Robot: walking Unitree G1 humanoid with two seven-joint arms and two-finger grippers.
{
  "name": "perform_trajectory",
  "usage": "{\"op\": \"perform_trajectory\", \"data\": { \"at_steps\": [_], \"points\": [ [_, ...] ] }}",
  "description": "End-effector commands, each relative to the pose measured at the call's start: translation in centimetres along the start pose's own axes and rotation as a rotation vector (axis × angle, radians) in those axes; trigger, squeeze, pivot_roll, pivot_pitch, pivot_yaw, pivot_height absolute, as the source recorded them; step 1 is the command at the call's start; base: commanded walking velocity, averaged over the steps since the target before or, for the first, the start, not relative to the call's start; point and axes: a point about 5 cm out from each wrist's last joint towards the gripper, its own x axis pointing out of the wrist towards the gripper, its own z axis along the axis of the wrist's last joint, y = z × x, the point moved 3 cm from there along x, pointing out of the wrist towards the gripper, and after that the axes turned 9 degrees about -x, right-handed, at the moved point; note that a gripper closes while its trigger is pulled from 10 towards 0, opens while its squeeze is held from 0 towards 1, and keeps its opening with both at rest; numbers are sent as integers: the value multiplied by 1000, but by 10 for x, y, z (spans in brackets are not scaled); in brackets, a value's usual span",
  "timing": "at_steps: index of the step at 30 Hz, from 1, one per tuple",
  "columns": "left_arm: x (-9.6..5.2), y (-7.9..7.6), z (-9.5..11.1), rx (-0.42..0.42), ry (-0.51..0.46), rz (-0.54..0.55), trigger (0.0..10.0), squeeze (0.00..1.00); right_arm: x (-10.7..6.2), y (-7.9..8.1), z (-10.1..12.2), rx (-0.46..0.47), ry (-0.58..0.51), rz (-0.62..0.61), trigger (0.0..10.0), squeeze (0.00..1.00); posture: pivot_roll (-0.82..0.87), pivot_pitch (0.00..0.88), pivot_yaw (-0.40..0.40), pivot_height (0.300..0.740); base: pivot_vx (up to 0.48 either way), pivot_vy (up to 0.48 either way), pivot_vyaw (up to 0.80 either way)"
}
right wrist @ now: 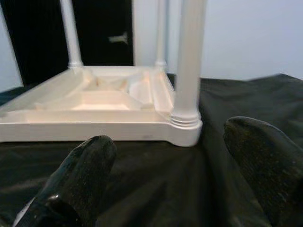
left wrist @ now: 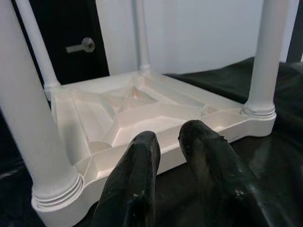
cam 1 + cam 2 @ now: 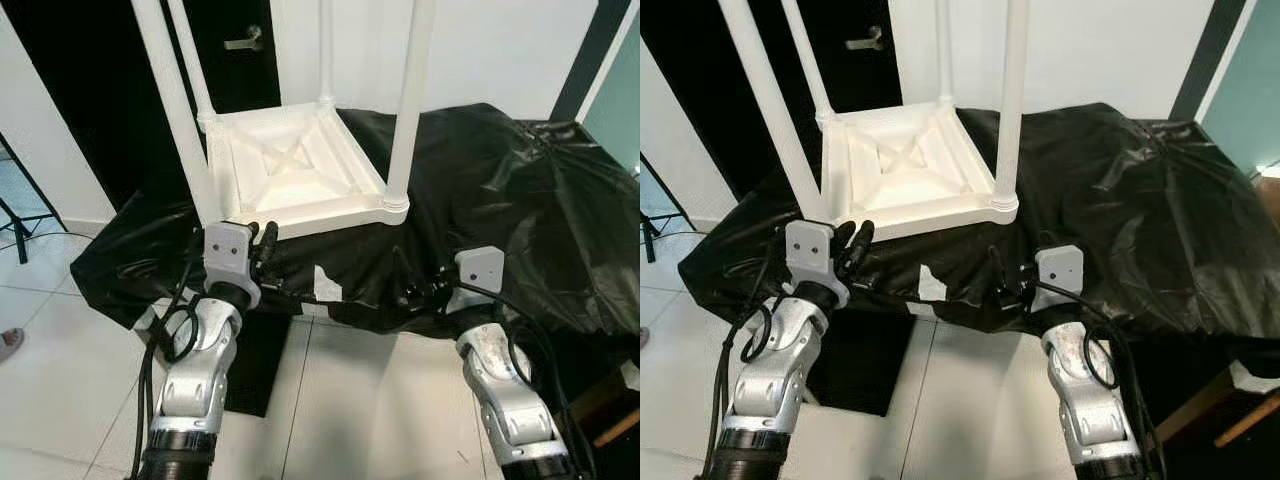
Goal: Building children table
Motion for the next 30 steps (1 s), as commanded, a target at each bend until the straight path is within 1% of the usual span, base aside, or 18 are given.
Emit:
{"op": "perform_trajectory", "data": {
  "at_steps": [1, 4, 6, 12, 16, 20, 30],
  "points": [
    [5, 5, 5, 19, -20, 25, 10000, 0, 3, -5, -2, -4, 6, -10, 10000, 0, 49, 0, -4, 740, 0, 0, 0],
    [5, 5, 5, 25, -15, 19, 10000, 0, 4, -6, -1, -10, 3, -10, 10000, 0, 53, 0, -2, 740, 0, 0, 0],
    [6, 5, 5, 1, -13, 2, 10000, 0, 4, -6, -1, -3, 1, -15, 10000, 0, 53, 0, -1, 740, 0, 0, 0],
    [7, 7, 1, -54, 7, 12, 10000, 0, 2, -2, -1, 4, 0, -14, 10000, 0, 52, 0, 7, 740, 0, 0, 0],
    [7, 7, -1, -55, 16, 11, 10000, 0, 1, -1, -1, 9, 1, -16, 10000, 0, 50, 0, 9, 740, 0, 0, 0],
    [6, 8, -1, -62, 7, 17, 10000, 0, 1, -2, -2, 8, 3, -19, 10000, 0, 49, 0, 9, 740, 0, 347, 0],
    [4, 7, -2, -48, -1, 19, 10000, 0, -1, -3, -3, -3, 4, -12, 10000, 0, 44, 0, 0, 740, 0, 0, 0]
  ]
}}
